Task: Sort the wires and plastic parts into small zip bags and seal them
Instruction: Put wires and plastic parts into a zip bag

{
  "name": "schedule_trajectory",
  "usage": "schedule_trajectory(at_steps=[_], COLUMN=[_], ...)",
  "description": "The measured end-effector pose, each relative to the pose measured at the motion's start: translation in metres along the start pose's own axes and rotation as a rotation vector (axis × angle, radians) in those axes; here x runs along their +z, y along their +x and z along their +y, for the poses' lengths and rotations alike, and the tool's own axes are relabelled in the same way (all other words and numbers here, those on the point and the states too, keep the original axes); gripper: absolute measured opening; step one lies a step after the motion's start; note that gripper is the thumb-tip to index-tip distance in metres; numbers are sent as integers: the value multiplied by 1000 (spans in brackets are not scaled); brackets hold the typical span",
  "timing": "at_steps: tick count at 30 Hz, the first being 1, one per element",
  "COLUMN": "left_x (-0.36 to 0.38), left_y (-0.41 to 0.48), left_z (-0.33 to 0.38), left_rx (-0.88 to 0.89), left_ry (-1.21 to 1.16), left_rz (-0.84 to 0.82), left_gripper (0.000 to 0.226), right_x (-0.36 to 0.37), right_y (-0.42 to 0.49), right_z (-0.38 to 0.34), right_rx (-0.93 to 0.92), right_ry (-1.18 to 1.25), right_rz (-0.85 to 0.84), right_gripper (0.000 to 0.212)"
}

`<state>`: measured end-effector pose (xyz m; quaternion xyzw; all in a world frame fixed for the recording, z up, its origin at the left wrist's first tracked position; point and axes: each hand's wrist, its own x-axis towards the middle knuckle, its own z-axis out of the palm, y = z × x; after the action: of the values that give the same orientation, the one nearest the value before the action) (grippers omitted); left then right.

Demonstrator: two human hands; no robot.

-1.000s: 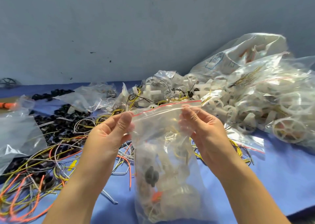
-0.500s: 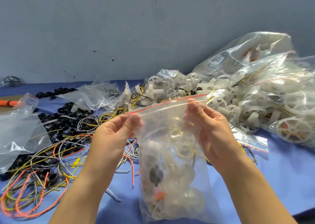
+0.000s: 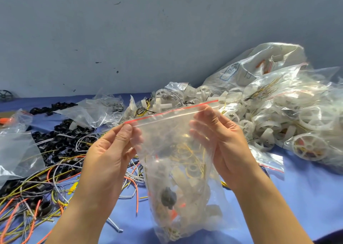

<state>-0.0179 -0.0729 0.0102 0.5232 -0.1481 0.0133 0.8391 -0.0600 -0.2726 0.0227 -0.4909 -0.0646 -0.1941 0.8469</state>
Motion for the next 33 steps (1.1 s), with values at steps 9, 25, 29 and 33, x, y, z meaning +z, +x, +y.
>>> schedule_trajectory(at_steps=[9,25,29,33], left_x=[1,9,9,10], left_y=[-2,-5,-6,-9], left_z=[8,5,8,10], left_rx=[190,98,98,117], left_ry=[94,223,222,198], left_rz=[57,-14,-39,-56], left_gripper=[21,26,21,17], right_x=[1,6,5,5], right_y=[-1,-2,-3,-4], right_z=[-6,-11,-11,-13], right_rx=[-25,-63,-68,-84], right_ry=[-15,1,-9,-5], right_rz=[19,40,38,17], right_gripper=[15,16,15,15])
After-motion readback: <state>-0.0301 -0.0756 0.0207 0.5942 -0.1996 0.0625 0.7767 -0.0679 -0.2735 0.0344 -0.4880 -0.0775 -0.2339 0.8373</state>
